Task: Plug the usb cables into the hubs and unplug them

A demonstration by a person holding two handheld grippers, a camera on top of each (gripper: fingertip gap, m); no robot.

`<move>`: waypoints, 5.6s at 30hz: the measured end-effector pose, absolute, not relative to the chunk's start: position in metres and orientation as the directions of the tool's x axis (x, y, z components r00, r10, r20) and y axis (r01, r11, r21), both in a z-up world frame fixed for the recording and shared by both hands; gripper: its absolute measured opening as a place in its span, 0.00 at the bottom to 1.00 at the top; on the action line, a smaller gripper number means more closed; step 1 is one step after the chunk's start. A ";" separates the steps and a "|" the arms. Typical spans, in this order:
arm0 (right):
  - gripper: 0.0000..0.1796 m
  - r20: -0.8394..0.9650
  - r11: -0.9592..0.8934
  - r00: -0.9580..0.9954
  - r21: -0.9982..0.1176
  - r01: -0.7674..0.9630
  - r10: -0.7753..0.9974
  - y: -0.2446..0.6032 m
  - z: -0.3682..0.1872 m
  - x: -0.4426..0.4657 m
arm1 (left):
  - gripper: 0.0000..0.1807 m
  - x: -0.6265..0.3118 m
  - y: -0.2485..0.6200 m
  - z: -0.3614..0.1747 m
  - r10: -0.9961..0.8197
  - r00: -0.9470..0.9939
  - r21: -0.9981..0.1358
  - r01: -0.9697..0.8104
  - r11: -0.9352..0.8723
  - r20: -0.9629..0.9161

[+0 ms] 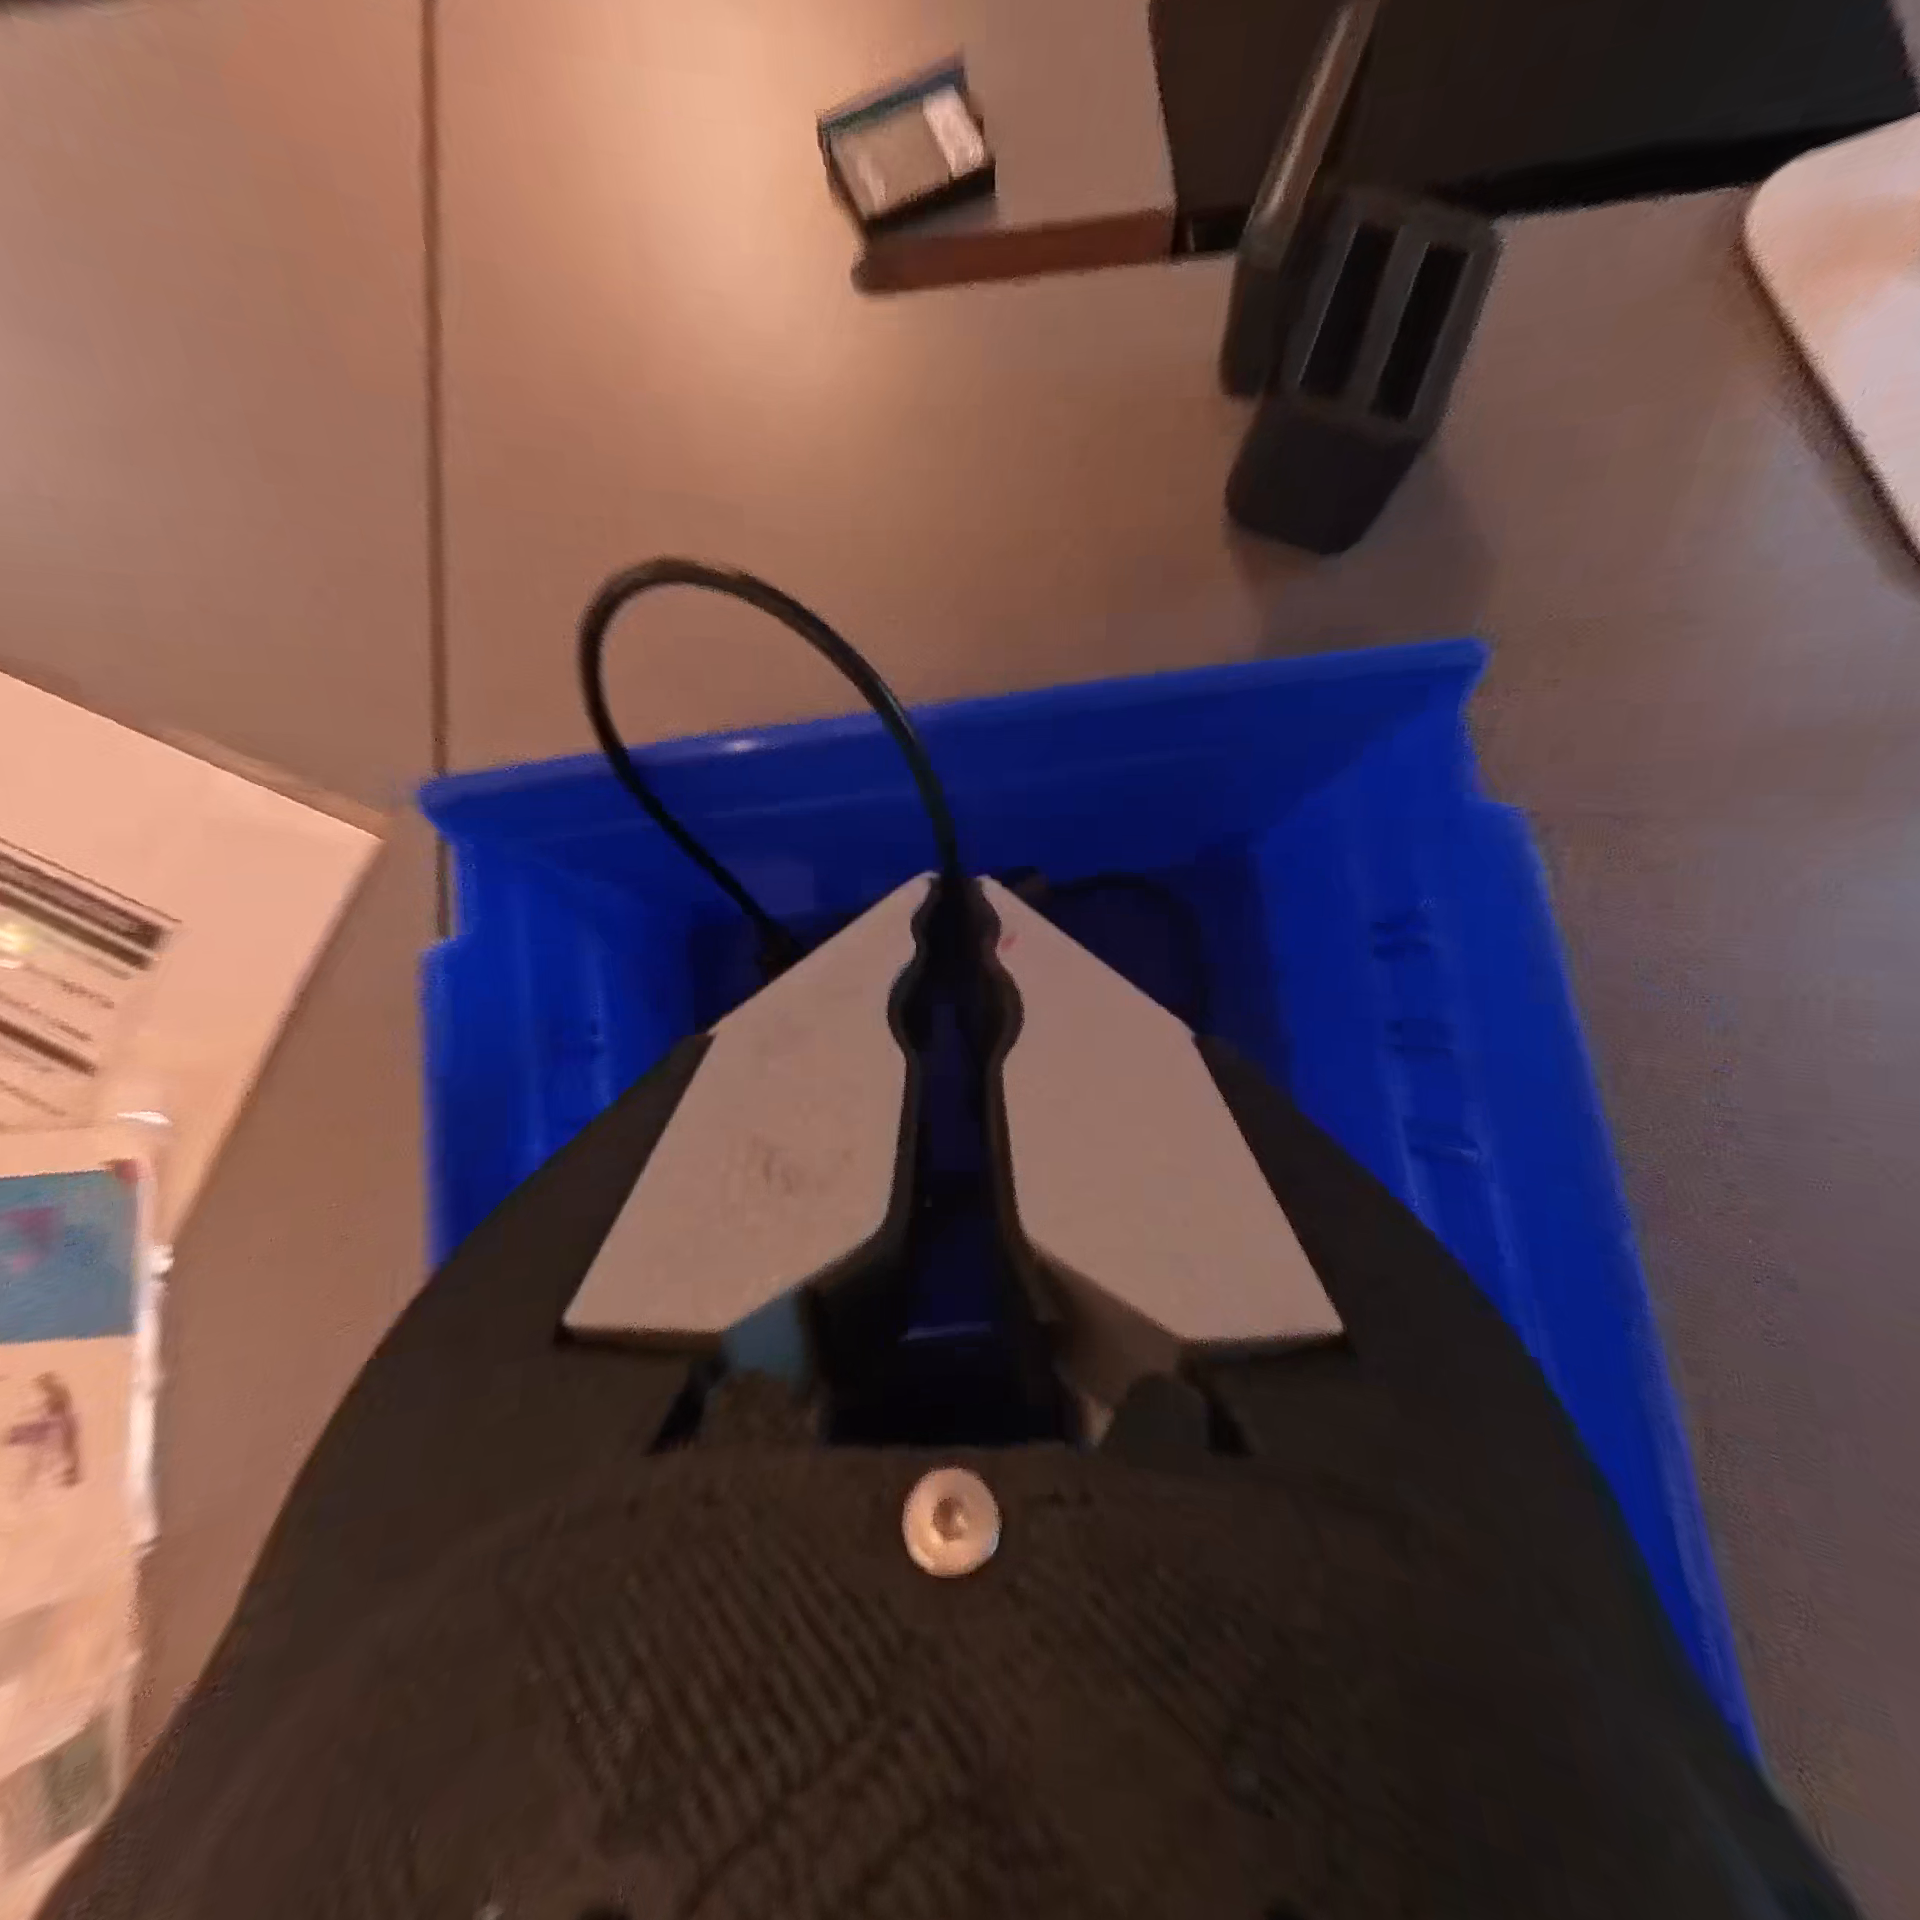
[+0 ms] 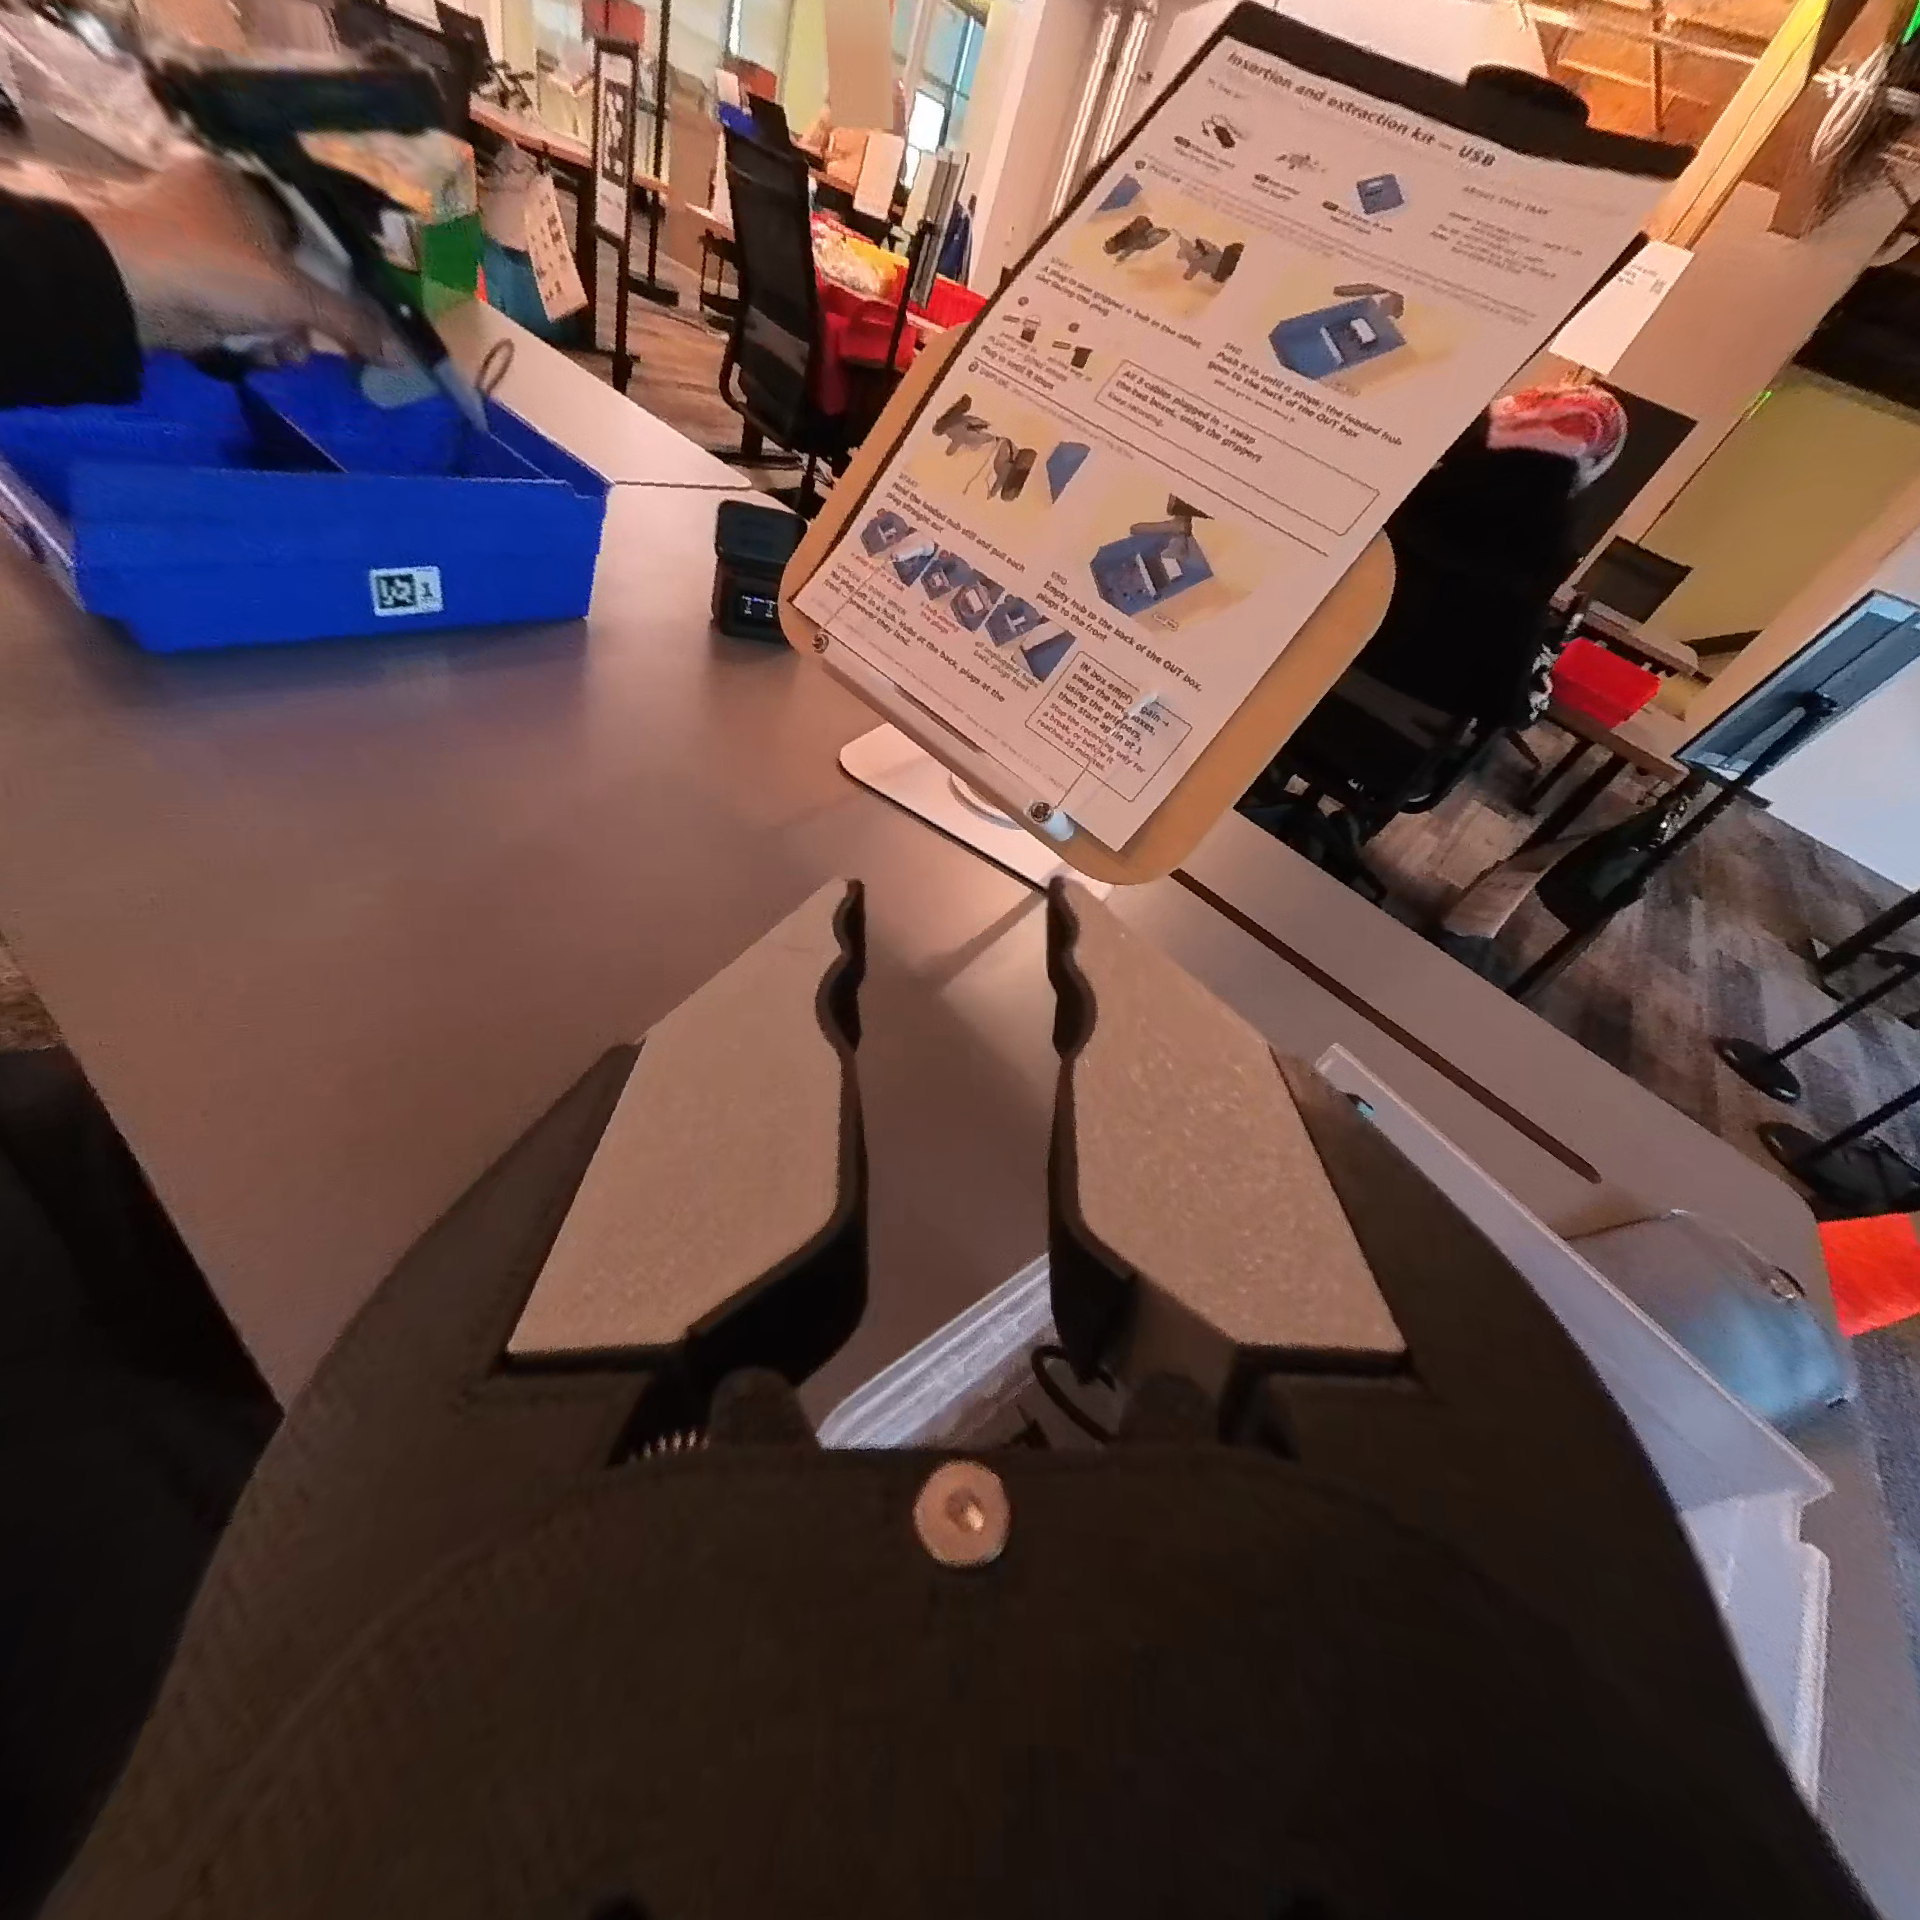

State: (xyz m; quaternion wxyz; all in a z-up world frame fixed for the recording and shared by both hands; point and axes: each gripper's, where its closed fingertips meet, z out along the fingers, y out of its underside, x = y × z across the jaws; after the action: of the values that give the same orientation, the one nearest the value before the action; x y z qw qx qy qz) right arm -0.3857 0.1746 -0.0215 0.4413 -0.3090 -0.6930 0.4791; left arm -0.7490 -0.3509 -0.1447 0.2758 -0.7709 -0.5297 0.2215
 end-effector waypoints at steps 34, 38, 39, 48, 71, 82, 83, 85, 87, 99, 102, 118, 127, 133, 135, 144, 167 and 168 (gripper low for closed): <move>0.37 0.207 0.239 -0.745 -0.969 -0.065 0.634 0.015 -0.032 -0.363 | 0.00 -0.438 -0.062 0.130 0.246 0.750 -0.655 -0.311 -0.689 -0.614; 0.45 0.133 0.242 -0.730 -0.969 0.046 0.670 0.029 -0.049 -0.381 | 0.00 -0.388 -0.036 0.095 -0.009 0.810 -0.608 -0.447 -0.657 -0.586; 0.50 0.137 0.252 -0.731 -0.966 0.050 0.669 0.031 -0.053 -0.383 | 0.00 -0.378 -0.031 0.090 -0.065 0.811 -0.602 -0.482 -0.636 -0.581; 0.41 0.171 0.324 -0.890 -0.946 -0.027 0.422 0.001 -0.083 -0.361 | 0.00 -0.365 -0.026 0.083 -0.197 0.813 -0.593 -0.543 -0.595 -0.548; 0.08 -0.359 0.042 -0.872 -0.918 0.394 0.332 0.000 -0.114 -0.396 | 0.25 -0.473 -0.132 -0.064 0.466 0.869 -0.753 0.193 -0.630 -0.167; 0.08 -0.340 0.053 -0.917 -0.932 0.358 0.211 -0.025 -0.100 -0.373 | 0.29 -0.373 -0.045 -0.113 -0.014 0.964 -0.875 0.234 -0.425 0.265; 0.08 -0.339 0.054 -0.922 -0.934 0.354 0.186 -0.029 -0.099 -0.369 | 0.25 -0.365 -0.040 -0.109 -0.066 0.956 -0.882 0.236 -0.408 0.286; 0.08 -0.365 0.039 -0.921 -0.927 0.373 0.133 -0.036 -0.097 -0.363 | 0.08 -0.356 -0.033 -0.110 -0.128 0.954 -0.900 0.205 -0.385 0.272; 0.08 -0.382 0.021 -0.914 -0.921 0.388 0.138 -0.039 -0.099 -0.366 | 0.08 -0.357 -0.032 -0.117 -0.125 0.955 -0.886 0.193 -0.421 0.267; 0.08 -0.274 0.159 -0.941 -0.939 0.307 0.200 -0.030 -0.104 -0.357 | 0.08 -0.350 -0.047 -0.126 -0.143 0.956 -0.843 0.147 -0.518 0.255; 0.08 -0.252 0.167 -0.951 -0.945 0.282 0.179 -0.033 -0.107 -0.355 | 0.08 -0.351 -0.049 -0.125 -0.135 0.965 -0.845 0.126 -0.519 0.227; 0.09 -0.152 0.300 -0.966 -0.930 0.212 0.212 -0.031 -0.120 -0.351 | 0.08 -0.348 -0.048 -0.137 -0.127 0.975 -0.817 0.081 -0.571 0.185; 0.03 -0.162 0.210 -0.973 -0.958 0.196 0.167 -0.043 -0.110 -0.350 | 0.08 -0.341 -0.042 -0.137 -0.150 0.966 -0.818 0.089 -0.568 0.210; 0.03 -0.185 0.169 -0.972 -0.963 0.208 0.144 -0.044 -0.110 -0.352 | 0.08 -0.343 -0.043 -0.136 -0.144 0.967 -0.823 0.097 -0.560 0.212; 0.02 -0.174 0.147 -0.971 -0.969 0.198 0.161 -0.043 -0.105 -0.355 | 0.08 -0.345 -0.040 -0.134 -0.133 0.967 -0.834 0.112 -0.540 0.216; 0.02 -0.216 0.062 -0.963 -0.972 0.228 0.159 -0.031 -0.098 -0.364 | 0.08 -0.352 -0.022 -0.131 -0.103 0.960 -0.865 0.185 -0.466 0.261; 0.02 -0.269 -0.100 -0.958 -0.961 0.259 0.100 -0.043 -0.076 -0.362 | 0.08 -0.351 -0.039 -0.110 -0.079 0.975 -0.882 0.151 -0.446 0.207; 0.02 -0.257 -0.060 -0.961 -0.966 0.252 0.101 -0.042 -0.078 -0.359 | 0.08 -0.349 -0.039 -0.111 -0.079 0.977 -0.879 0.142 -0.455 0.198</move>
State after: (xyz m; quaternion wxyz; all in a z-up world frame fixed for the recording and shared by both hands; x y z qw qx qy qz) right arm -0.3590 -0.0417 -0.0777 -0.0526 -0.1293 -0.6837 0.7163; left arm -0.3492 -0.0386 -0.1108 0.5218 -0.8463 -0.0185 -0.1058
